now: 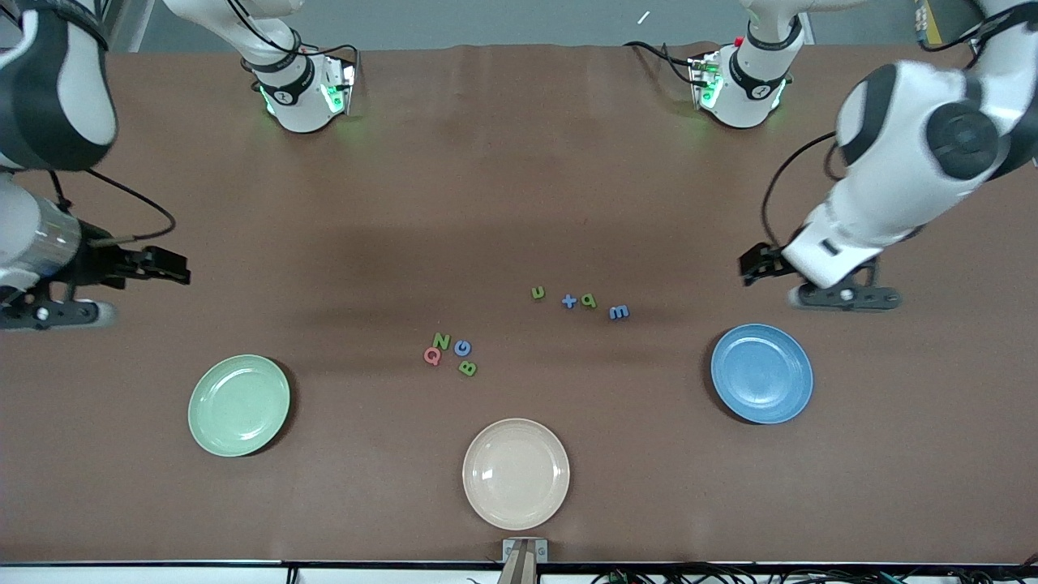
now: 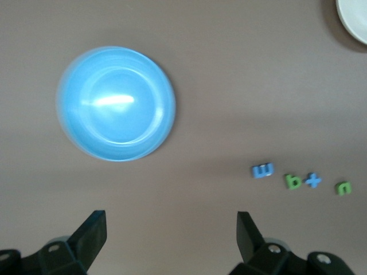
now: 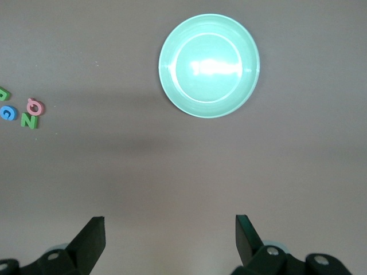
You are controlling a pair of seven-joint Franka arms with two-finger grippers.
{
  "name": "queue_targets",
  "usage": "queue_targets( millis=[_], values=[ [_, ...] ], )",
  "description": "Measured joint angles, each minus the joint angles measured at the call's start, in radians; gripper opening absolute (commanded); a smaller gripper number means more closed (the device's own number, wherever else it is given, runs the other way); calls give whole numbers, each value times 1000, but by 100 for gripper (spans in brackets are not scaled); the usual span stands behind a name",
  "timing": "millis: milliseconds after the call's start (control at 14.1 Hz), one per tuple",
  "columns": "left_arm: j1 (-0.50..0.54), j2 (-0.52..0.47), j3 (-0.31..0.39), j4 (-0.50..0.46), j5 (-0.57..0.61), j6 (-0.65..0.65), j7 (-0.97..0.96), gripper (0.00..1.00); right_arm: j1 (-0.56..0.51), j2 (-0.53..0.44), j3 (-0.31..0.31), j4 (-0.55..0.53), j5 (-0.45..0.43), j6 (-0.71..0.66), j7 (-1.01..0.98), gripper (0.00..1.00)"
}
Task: Sort upper and lower case letters into plates
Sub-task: 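Reach the right gripper to the pink Q while the left gripper reaches the m, then grasp the blue m with the left gripper while the right gripper grasps the Q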
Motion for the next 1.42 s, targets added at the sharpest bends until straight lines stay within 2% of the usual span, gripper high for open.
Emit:
queue_targets(
  millis=[142, 497, 639, 1065, 1206, 1419],
  values=[
    [-57, 79, -20, -40, 15, 95, -115, 92, 23, 62, 0, 20, 0, 47, 0, 100],
    [-209, 275, -23, -48, 194, 230, -527, 92, 92, 186, 1, 36, 2, 148, 1, 100],
    [-231, 338, -23, -47, 249, 291, -628, 92, 126, 222, 1, 37, 4, 180, 22, 100],
    [-232, 441, -21, -46, 257, 389, -659, 85, 256, 316, 1, 37, 16, 315, 488, 100],
    [-232, 460, -21, -45, 257, 395, -659, 80, 291, 369, 2, 36, 56, 420, 609, 100],
    [-231, 473, -21, -40, 257, 407, -659, 65, 345, 460, 2, 35, 72, 578, 745, 100]
  ],
)
